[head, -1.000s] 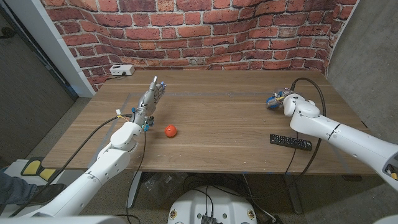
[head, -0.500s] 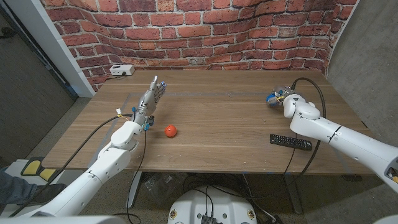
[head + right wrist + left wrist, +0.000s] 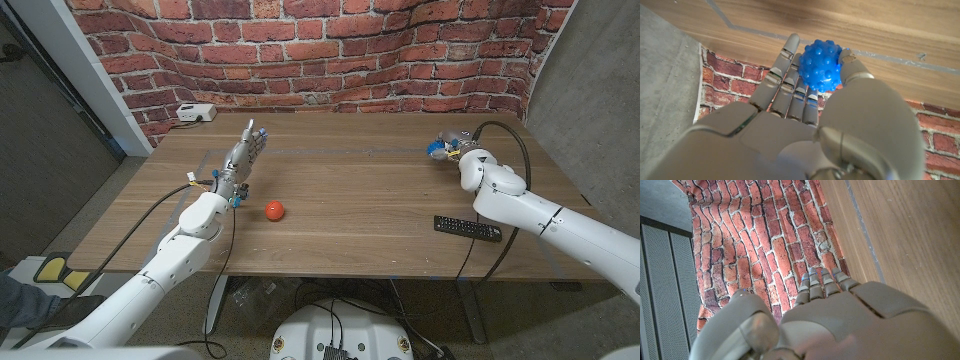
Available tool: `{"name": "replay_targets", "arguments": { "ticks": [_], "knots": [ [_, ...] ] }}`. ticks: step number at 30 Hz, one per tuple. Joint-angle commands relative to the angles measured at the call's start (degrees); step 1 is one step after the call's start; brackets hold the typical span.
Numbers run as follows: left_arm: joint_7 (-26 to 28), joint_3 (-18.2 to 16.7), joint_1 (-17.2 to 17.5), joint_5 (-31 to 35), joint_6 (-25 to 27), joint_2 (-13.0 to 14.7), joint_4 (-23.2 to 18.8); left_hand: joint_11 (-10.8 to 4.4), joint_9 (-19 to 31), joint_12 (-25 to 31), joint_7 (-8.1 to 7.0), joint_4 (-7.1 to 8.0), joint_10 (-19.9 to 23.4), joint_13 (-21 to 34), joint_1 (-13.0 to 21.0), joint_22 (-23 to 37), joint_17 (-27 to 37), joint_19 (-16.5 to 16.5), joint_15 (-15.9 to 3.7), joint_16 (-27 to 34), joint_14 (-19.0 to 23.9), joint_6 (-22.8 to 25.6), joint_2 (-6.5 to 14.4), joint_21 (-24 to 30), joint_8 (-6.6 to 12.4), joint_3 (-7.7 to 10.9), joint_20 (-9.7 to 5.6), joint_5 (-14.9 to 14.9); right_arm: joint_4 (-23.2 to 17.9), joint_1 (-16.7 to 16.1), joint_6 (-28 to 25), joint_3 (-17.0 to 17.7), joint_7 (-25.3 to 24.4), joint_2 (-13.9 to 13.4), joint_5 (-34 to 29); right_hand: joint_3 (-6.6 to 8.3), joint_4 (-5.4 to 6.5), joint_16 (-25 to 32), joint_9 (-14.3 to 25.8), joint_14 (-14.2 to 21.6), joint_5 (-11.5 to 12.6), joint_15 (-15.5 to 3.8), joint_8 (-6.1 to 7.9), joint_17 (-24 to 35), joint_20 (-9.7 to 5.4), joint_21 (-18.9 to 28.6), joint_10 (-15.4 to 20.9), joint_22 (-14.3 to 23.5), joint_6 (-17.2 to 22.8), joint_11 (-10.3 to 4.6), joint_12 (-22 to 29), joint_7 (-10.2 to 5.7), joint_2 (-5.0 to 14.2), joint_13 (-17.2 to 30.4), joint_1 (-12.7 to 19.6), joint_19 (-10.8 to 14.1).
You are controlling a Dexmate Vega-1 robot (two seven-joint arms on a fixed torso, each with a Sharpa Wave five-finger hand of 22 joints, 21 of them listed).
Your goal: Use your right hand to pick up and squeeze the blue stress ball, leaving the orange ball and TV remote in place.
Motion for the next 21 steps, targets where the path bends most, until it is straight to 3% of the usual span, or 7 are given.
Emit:
{"name": "replay_targets", "arguments": {
  "ticks": [1,21],
  "knots": [
    [-0.39,0.15,-0.57,0.31,-0.25,0.07,0.36,-0.05,0.17,-0.06,-0.06,-0.03,0.69,0.27,0.37,0.19,0.25,0.59,-0.18,0.02,0.55,0.48,0.20,0.26,0.31,-0.32,0.11,-0.17,-5.77,-4.47,2.16,4.36,-5.23,-1.75,0.60,0.14,0.09,-0.31,0.22,0.02,0.00,-4.04,-0.05,0.12,-5.86,0.03,0.56,0.30,0.61,-0.12,-0.25,-0.20,0.56,0.12,0.70,-0.39],
    [-0.61,0.54,-0.69,1.35,-0.55,0.52,-0.94,0.22,0.18,-0.14,-0.09,-0.09,0.86,0.28,0.63,0.19,0.24,0.67,-0.21,-0.07,0.73,0.65,0.41,0.20,0.20,-0.37,0.15,-0.36,-12.04,-11.58,3.70,10.68,-11.85,-3.34,0.69,0.10,0.22,-0.61,0.24,0.12,-0.07,-4.03,-0.21,0.23,-5.87,0.05,1.04,0.36,1.27,-0.57,-0.57,-0.49,0.79,0.14,1.42,-0.72]
  ]
}}
